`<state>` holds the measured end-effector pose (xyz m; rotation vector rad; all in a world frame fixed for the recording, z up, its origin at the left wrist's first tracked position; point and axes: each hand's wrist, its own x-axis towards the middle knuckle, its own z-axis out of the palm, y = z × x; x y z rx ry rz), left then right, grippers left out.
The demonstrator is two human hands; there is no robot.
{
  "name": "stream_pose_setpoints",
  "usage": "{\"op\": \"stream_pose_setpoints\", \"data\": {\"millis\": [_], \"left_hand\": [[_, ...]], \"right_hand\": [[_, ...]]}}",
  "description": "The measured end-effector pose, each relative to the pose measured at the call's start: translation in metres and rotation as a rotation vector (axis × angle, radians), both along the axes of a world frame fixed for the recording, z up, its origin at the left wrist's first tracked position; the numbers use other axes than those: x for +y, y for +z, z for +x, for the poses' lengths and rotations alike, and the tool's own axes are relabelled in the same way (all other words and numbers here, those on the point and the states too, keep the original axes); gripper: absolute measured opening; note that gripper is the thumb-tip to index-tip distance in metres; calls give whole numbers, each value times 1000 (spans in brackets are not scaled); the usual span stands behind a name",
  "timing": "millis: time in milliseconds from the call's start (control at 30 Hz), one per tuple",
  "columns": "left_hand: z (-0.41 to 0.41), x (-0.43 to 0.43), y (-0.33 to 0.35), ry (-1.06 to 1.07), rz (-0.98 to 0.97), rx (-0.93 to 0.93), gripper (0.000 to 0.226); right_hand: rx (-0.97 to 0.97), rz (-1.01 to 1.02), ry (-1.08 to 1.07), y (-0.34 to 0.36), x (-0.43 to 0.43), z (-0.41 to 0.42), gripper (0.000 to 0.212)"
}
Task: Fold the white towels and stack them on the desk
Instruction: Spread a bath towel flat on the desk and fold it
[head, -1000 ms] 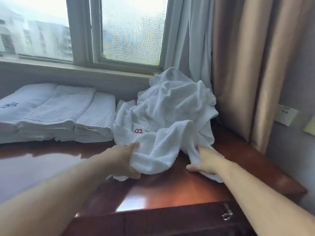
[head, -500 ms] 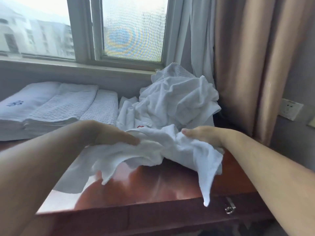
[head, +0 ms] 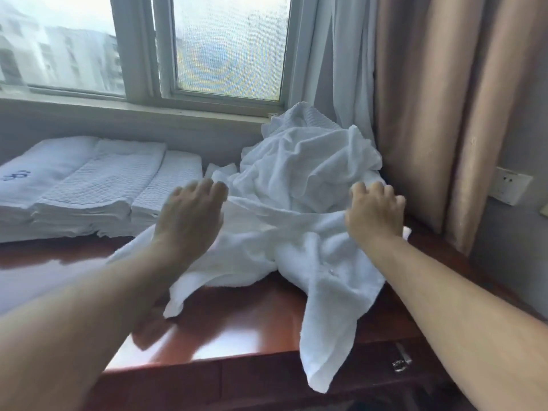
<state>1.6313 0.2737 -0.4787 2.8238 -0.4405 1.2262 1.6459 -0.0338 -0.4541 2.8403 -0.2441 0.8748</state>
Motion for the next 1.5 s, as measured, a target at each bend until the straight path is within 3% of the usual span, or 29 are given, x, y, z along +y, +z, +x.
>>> {"op": "stream_pose_setpoints", "data": {"millis": [67, 133, 233, 300, 367, 400, 467, 533, 567, 633, 700, 767, 800, 900, 967, 1067, 1133, 1200, 1300, 1433, 1500], "left_hand": [[-12, -16, -17, -169, -38, 158, 27], [-18, -25, -33, -149, 9, 353, 52], [-23, -20, -47, -78, 80, 686, 80], [-23, -9, -49, -59, 119, 725, 62], [-18, 3, -43, -107, 102, 708, 30], [-15, 10, -37, -153, 67, 747, 24], [-11, 24, -24, -248, -83, 917, 33], [-11, 32, -21, -155, -115, 955, 50], [-11, 33, -25, -52, -56, 829, 54], [-13, 28, -33, 57, -15, 395, 50], [-18, 19, -39, -60, -41, 166, 39], [-23, 14, -47, -145, 0, 207, 41], [-24, 11, -52, -125, 54, 269, 48], [-25, 10, -62, -4, 128, 391, 63], [-28, 10, -60, -63, 101, 368, 65], [-31, 15, -62, -213, 208, 160, 51], [-32, 19, -66, -239, 282, 146, 46], [-31, 18, -69, -145, 265, 240, 59], [-28, 14, -65, -68, 149, 378, 59], [-29, 19, -44, -284, -130, 539, 29], [-29, 25, -26, -294, -149, 714, 20]], "right_hand": [[187, 218, 188, -13, 18, -8, 22], [577, 392, 260, -24, 38, -18, 46], [848, 139, 268, -32, 53, -27, 45], [913, 3, 265, -22, 53, -27, 43], [986, 28, 299, -8, 40, -21, 38], [1031, 44, 318, -1, 32, -18, 31], [1082, 76, 281, 2, 18, -10, 20], [1010, 90, 146, -5, 12, -4, 18], [892, 20, 78, -10, 11, -1, 20], [531, -148, 82, -22, 16, -1, 29], [287, -109, 340, -35, 23, -2, 26], [370, -9, 551, -47, 30, -11, 24], [459, -3, 567, -55, 34, -15, 35], [539, -81, 403, -71, 37, -15, 69], [465, -128, 315, -77, 34, -11, 58], [400, -161, 259, -80, 30, -6, 38], [431, 34, 317, -73, 23, -4, 23], [471, 350, 468, -59, 17, -2, 11], [436, 616, 592, -38, 13, -5, 15], [459, 359, 392, -28, 9, -3, 29], [426, 283, 286, -25, 6, 1, 28]]}}
